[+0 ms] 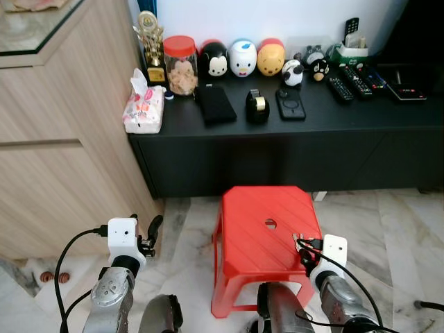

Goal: Hang keys on a hook

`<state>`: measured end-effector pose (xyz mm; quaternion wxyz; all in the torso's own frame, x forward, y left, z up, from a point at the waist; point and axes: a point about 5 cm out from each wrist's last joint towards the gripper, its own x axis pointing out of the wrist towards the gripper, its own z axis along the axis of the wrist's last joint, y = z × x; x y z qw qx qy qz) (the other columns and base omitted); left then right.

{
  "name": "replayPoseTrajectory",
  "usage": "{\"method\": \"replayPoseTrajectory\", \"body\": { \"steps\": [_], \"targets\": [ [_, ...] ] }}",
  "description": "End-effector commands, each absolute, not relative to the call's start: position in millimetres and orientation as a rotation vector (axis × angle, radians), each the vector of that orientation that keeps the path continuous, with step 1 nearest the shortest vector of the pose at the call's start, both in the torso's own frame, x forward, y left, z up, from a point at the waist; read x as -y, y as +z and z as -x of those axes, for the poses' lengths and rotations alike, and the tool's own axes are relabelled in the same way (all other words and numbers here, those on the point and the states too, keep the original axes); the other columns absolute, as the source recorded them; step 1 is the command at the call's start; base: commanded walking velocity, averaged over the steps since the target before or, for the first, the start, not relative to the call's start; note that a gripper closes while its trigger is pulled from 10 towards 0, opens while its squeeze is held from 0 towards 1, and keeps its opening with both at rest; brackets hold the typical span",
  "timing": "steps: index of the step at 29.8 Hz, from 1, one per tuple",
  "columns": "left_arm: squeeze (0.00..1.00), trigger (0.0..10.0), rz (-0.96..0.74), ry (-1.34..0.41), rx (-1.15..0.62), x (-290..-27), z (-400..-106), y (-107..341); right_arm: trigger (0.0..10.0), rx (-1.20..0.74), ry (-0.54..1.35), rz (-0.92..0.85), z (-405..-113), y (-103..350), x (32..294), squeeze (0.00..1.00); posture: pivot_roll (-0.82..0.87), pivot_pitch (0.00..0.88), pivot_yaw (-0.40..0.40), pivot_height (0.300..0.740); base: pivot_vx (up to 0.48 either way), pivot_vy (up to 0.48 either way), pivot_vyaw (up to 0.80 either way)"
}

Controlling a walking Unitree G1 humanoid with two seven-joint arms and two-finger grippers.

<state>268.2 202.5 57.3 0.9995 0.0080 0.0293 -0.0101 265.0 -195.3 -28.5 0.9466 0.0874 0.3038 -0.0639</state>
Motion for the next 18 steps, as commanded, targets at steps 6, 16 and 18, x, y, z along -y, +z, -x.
{"method": "replayPoseTrajectory", "body": {
  "steps": [6, 16, 18],
  "targets": [
    [0.00, 10.0, -0.019, -0.001, -0.088, -205, -256, 52, 10.0, -0.614, -0.116, -0.161, -269, -25, 198, 0.00, -0.06, 0.207, -0.049, 0.604, 0.000, 0.000, 0.00],
    [0.00, 10.0, -0.025, 0.004, -0.092, -206, -251, 53, 10.0, -0.558, -0.027, -0.192, -279, -17, 185, 0.00, -0.06, 0.214, -0.045, 0.604, 0.000, 0.000, 0.00],
    [0.00, 10.0, -0.026, 0.004, -0.093, -206, -251, 53, 10.0, -0.561, -0.014, -0.191, -278, -18, 183, 0.00, -0.06, 0.216, -0.044, 0.604, 0.000, 0.000, 0.00]
  ]
}}
